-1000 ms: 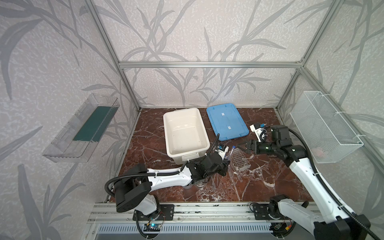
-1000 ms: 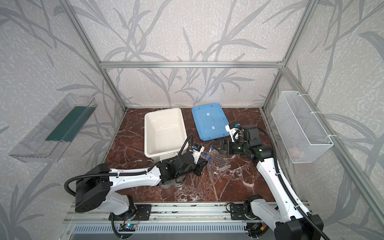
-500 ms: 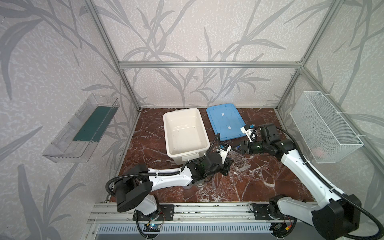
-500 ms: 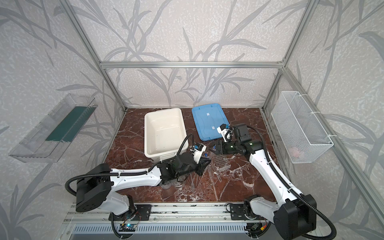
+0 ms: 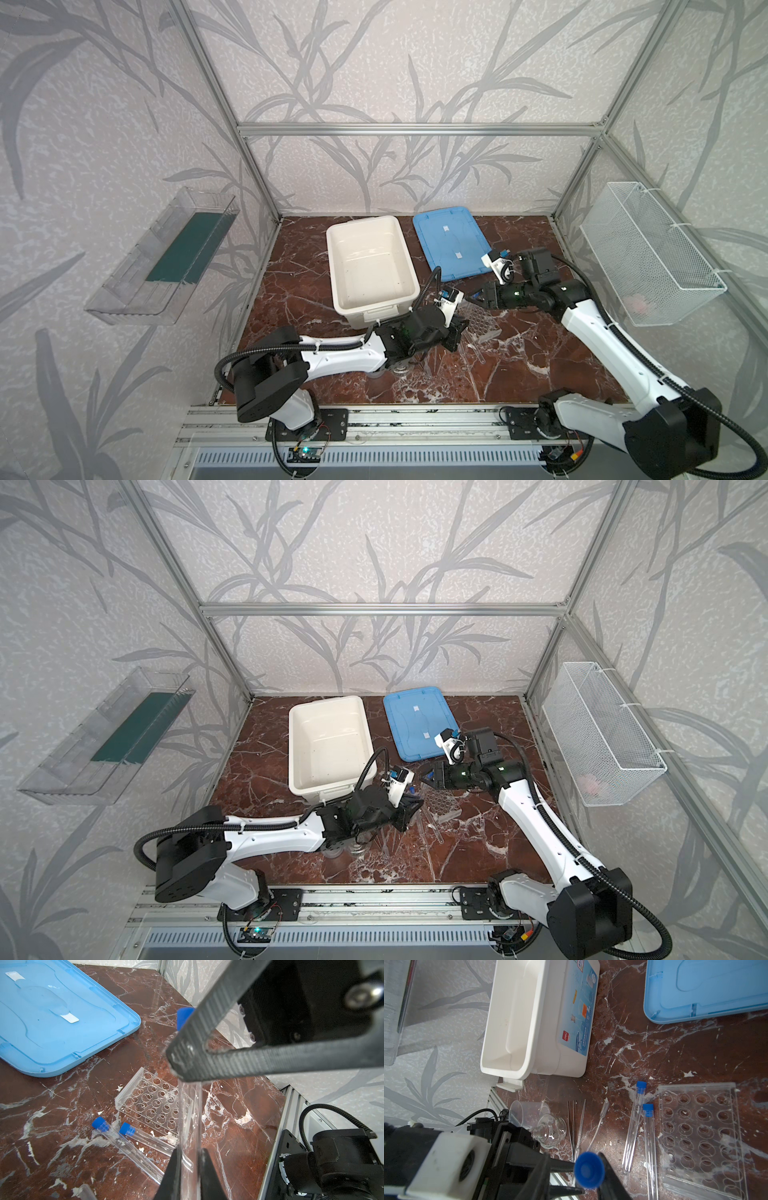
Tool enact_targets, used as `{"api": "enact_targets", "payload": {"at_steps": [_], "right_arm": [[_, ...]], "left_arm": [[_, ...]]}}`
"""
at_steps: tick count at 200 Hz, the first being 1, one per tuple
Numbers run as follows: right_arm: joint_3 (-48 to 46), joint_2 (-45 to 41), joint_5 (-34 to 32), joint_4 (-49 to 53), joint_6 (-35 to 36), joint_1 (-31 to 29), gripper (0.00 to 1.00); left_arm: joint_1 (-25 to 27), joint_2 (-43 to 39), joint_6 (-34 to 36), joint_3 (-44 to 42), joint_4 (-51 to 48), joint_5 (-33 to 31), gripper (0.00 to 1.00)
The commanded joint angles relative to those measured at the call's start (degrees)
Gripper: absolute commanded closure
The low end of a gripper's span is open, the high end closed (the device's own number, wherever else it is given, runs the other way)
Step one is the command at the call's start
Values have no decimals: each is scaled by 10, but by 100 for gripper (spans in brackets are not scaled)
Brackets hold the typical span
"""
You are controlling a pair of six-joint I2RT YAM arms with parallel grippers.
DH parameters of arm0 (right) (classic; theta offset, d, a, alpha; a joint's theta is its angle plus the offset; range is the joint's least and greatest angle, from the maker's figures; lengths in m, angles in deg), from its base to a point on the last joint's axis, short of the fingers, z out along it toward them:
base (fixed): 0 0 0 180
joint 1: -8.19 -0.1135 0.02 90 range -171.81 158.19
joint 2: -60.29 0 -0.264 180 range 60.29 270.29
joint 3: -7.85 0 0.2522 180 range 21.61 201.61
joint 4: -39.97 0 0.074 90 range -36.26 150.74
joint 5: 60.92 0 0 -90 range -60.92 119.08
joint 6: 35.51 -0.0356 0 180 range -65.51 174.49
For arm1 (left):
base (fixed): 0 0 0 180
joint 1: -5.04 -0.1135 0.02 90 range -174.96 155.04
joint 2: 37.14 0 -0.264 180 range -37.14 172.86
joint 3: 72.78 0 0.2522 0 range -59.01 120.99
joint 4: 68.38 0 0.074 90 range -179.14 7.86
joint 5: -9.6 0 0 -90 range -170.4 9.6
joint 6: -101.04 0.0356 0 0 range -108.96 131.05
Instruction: Organize the chemistry lab equipment
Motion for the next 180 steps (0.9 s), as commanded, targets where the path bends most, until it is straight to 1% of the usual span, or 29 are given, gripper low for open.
{"api": "enact_targets", "payload": {"at_steps": [1,37,81,114,126,132,139,161,173,180], "right_arm": [[-9,-13,6,-10,-4,-1,66],[-16,-17,-1,-12,-1,-1,73],[-22,-19,-11,-14,0,-1,78],[-29,-26,-27,-22,0,-1,81],[-35,-32,-32,-29,-2,-1,81],[-39,-35,-35,-35,-3,-1,81],[-42,-39,-39,-40,-4,0,81],[-46,-49,-71,-47,2,1,82],[-42,-60,-100,-47,14,2,82],[-42,-70,-125,-49,21,2,82]], "left_arm": [[4,8,-4,5,12,6,88],[4,12,-4,7,12,5,87],[4,16,-6,11,9,2,86],[4,19,-9,13,9,1,81],[4,19,-11,13,9,1,78],[4,20,-13,13,9,1,73],[4,20,-14,13,11,2,65],[5,18,-24,16,16,7,35],[4,13,-53,22,11,3,24],[3,9,-80,34,-12,-9,20]]}}
